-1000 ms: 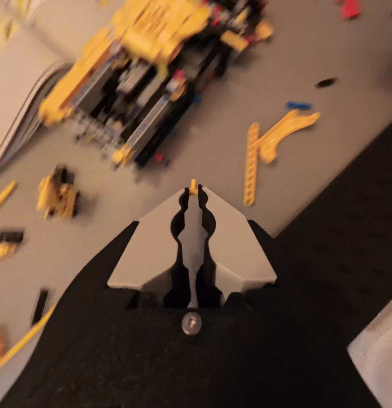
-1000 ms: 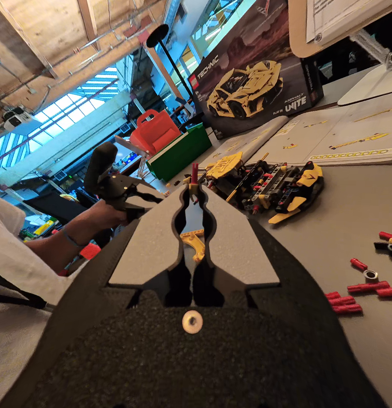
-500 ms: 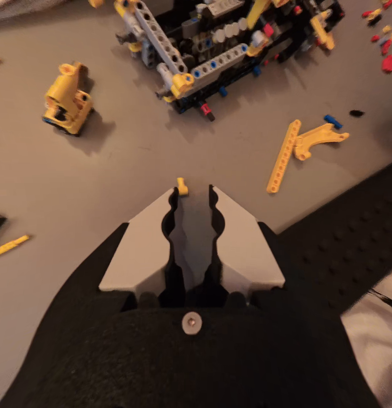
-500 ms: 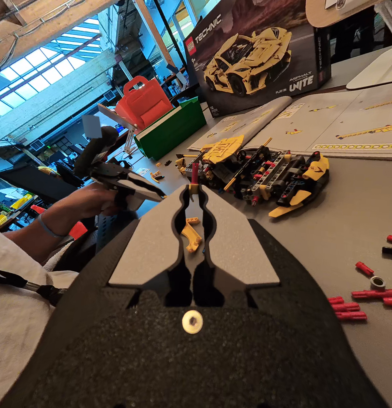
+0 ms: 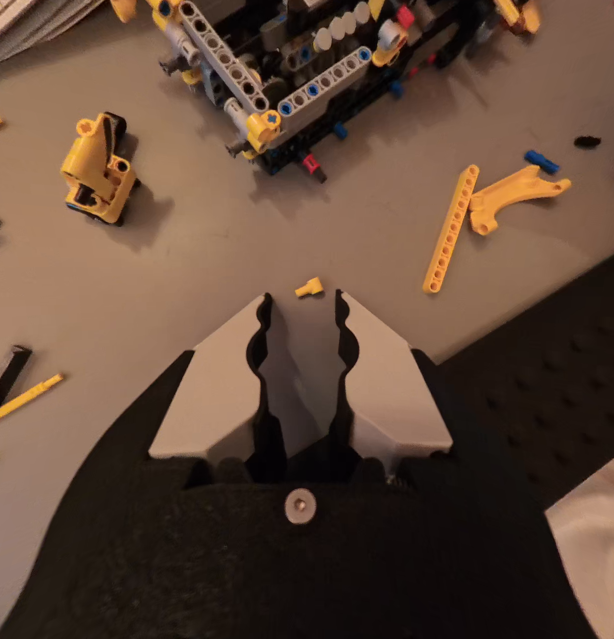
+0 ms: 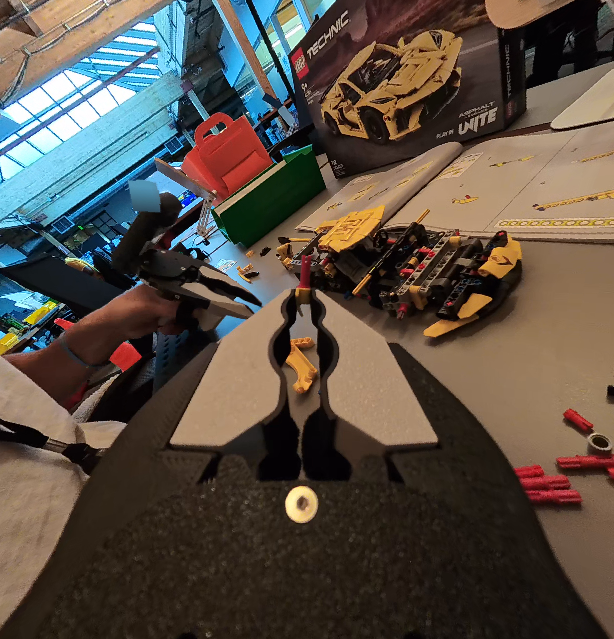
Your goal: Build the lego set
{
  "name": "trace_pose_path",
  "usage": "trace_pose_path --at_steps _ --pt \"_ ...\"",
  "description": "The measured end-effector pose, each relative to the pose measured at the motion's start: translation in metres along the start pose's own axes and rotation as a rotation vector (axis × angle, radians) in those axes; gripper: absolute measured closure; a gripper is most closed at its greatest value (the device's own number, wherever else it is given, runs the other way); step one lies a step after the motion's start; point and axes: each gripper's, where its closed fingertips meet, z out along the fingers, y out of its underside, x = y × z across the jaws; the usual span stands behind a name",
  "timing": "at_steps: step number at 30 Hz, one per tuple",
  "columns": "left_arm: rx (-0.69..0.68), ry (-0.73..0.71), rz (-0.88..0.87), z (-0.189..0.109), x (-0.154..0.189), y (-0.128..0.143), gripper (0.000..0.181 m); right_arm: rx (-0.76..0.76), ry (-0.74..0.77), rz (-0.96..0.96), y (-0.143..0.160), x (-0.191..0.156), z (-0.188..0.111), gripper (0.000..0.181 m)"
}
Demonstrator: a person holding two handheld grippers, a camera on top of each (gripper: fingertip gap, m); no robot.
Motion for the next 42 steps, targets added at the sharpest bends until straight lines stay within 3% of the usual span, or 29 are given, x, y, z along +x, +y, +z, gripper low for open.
trace_pose_path --at_steps 6,13,21,24,28,31,34,36,42 --pt "0.003 -0.069 -0.034 0.003 -0.001 -0.002 0.145 0.009 -0.017 0.011 -0.001 -0.001 -0.001 0.175" --pt "-0.024 -0.194 0.104 0.001 -0.018 -0.003 0.151 0.008 -0.025 0.011 -0.001 -0.003 -0.001 0.176" --pt "-0.018 -0.099 0.092 0.004 -0.012 -0.004 0.151 0.006 -0.032 0.016 -0.001 -0.004 -0.001 0.175" --pt "-0.006 -0.058 0.101 0.006 -0.01 -0.005 0.164 0.003 -0.034 0.015 0.0 -0.004 -0.001 0.175" --pt "0.015 -0.029 0.18 0.007 -0.009 -0.007 0.166 -0.012 -0.045 0.014 0.003 -0.007 0.002 0.175" --pt "0.134 0.001 0.394 0.002 0.006 -0.019 0.166 -0.012 -0.112 0.092 0.002 -0.02 0.016 0.175" --pt "0.473 0.044 0.645 -0.024 0.044 -0.053 0.166 -0.056 -0.172 0.215 0.014 -0.037 0.054 0.175" --pt "0.614 0.024 0.747 -0.035 0.06 -0.066 0.166 -0.118 -0.205 0.238 0.028 -0.05 0.079 0.175" --pt "0.66 0.073 0.773 -0.031 0.074 -0.075 0.166 -0.186 -0.232 0.187 0.037 -0.067 0.103 0.175"
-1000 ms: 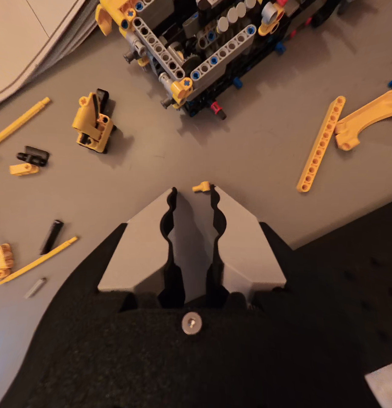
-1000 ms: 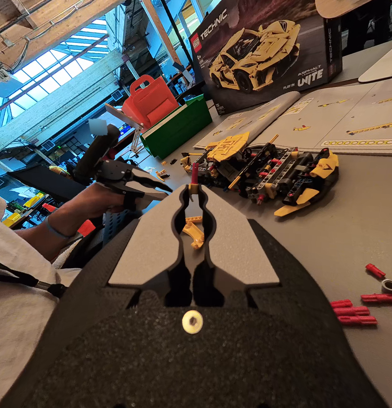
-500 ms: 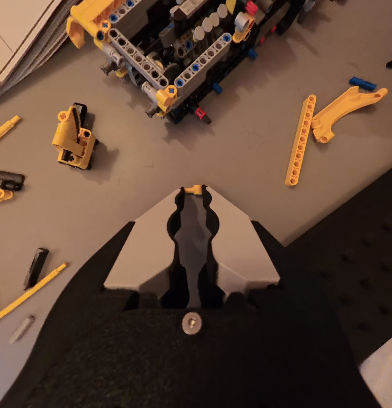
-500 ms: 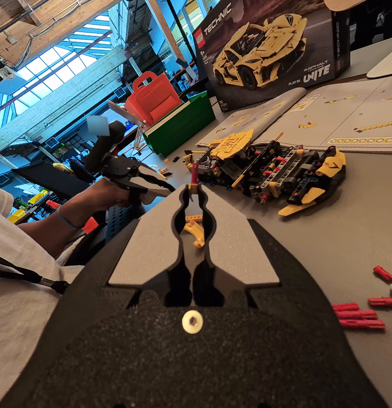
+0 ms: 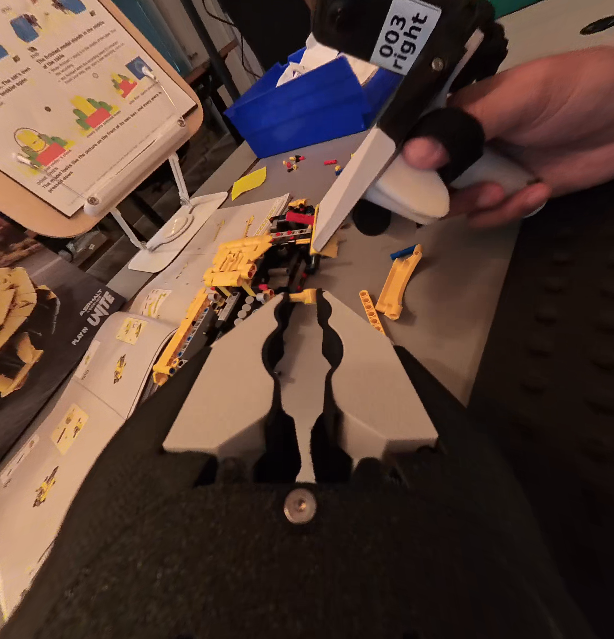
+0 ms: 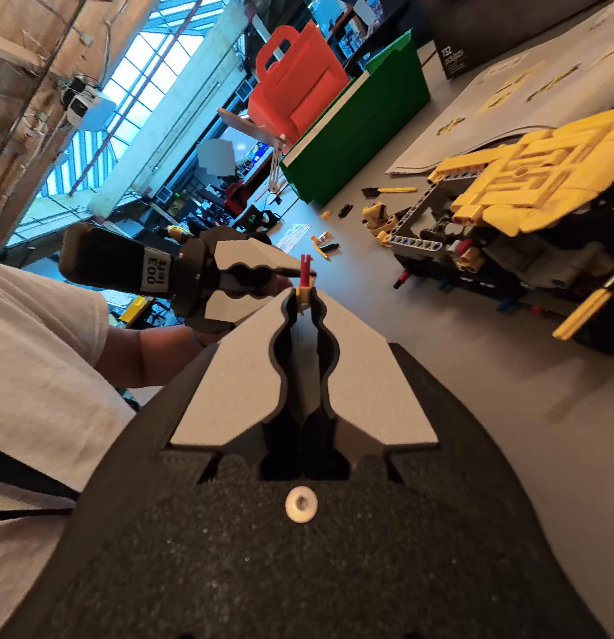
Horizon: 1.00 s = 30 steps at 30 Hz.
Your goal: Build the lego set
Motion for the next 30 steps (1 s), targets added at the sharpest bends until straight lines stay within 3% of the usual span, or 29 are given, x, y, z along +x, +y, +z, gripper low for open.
trace_pose_path --at_steps 22,30 --pt "-0.048 -0.007 0.107 0.001 0.01 0.003 0.167 -0.103 0.003 0.008 0.017 0.003 0.008 0.175" --pt "-0.062 0.017 0.061 0.002 0.01 0.006 0.167 -0.133 0.002 0.02 0.019 0.006 0.008 0.175"
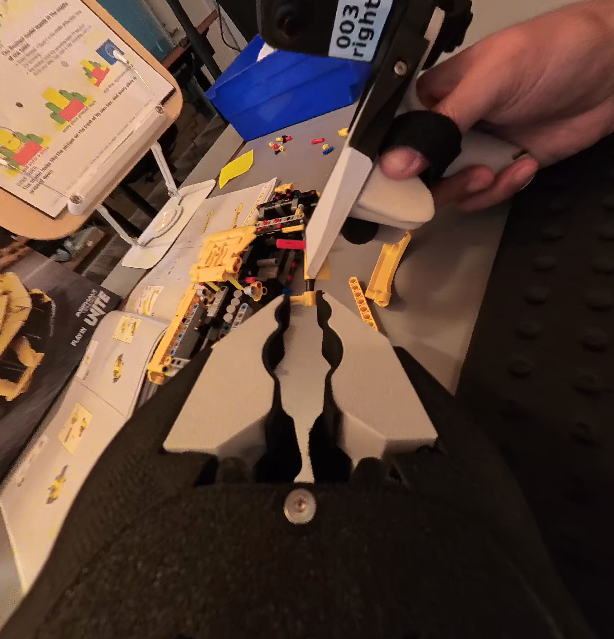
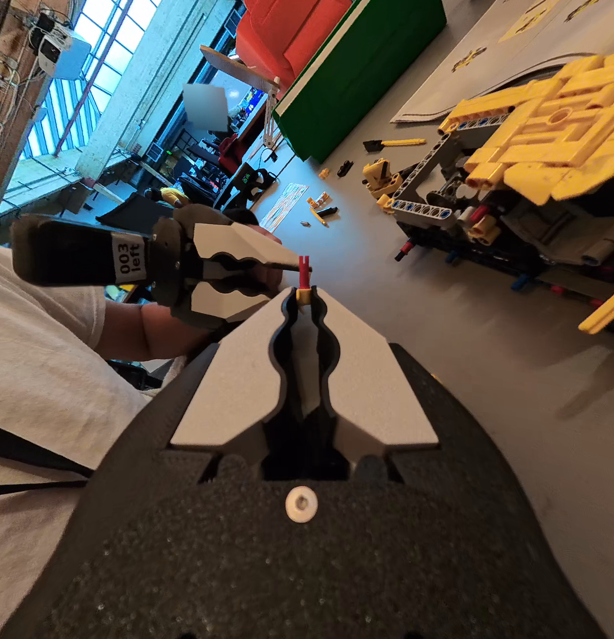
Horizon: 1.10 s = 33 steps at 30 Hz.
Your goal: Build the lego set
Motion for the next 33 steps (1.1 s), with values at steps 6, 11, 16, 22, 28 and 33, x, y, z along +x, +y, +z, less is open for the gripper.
trace_pose_path --at_steps 6,11,16,22,28,33 --pt "0.024 0.078 -0.084 0.0 0.005 -0.001 0.167 -0.065 0.037 -0.129 0.006 -0.001 0.002 0.175" --pt "-0.025 0.048 -0.034 0.005 0.005 0.006 0.167 -0.086 0.068 -0.078 0.009 0.007 0.006 0.175" --pt "0.002 -0.004 -0.002 0.004 0.001 0.0 0.166 -0.017 -0.017 0.032 0.002 0.003 0.004 0.175" --pt "0.05 -0.03 -0.053 0.002 -0.004 -0.005 0.166 0.026 -0.111 0.127 -0.004 0.0 0.002 0.175" --pt "0.047 -0.036 -0.012 0.001 -0.002 -0.006 0.166 0.022 -0.143 0.164 -0.003 -0.002 0.001 0.175" --pt "0.019 -0.062 0.009 0.0 -0.003 -0.006 0.167 0.026 -0.157 0.21 -0.003 -0.001 0.004 0.175"
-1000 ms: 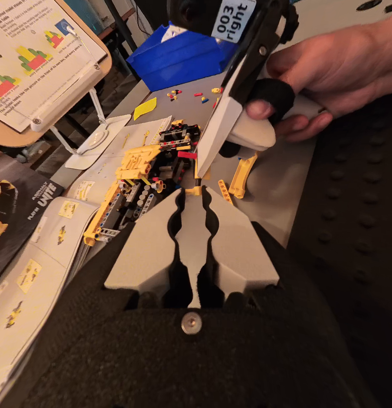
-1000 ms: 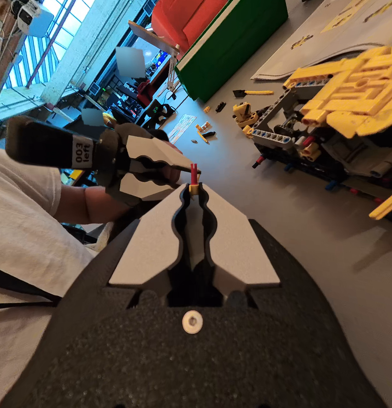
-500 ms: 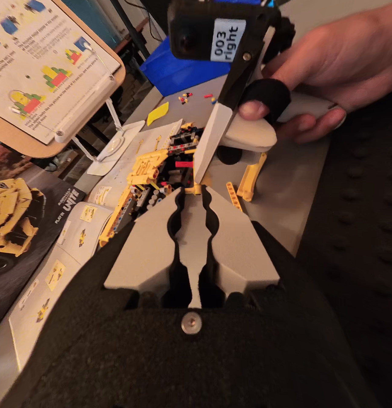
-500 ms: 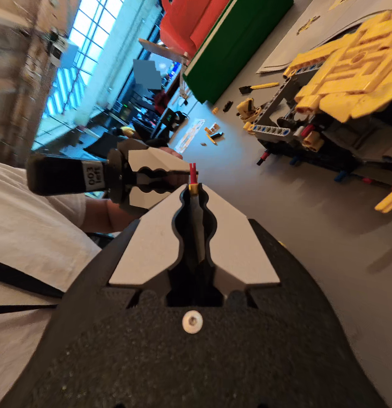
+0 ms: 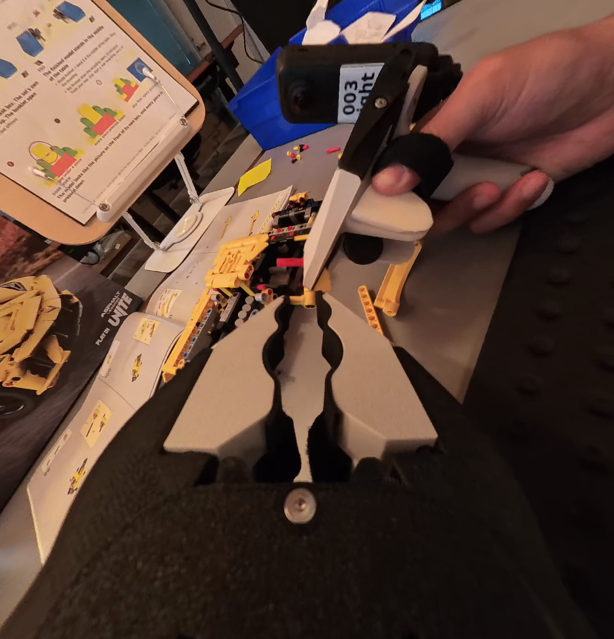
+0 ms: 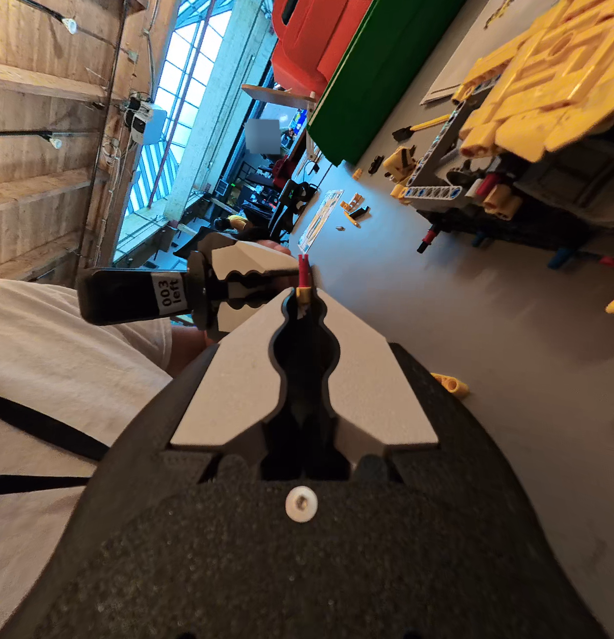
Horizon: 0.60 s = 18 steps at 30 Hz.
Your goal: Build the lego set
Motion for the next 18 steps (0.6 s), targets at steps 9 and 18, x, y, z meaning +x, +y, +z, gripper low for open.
trace_pose_path --at_steps 9,18 --pt "-0.021 -0.024 0.028 0.003 -0.002 0.002 0.167 0.008 0.051 -0.039 -0.002 0.003 0.001 0.175" --pt "0.023 0.022 -0.096 0.002 -0.01 0.002 0.166 0.105 0.045 -0.086 -0.018 0.003 -0.009 0.16"
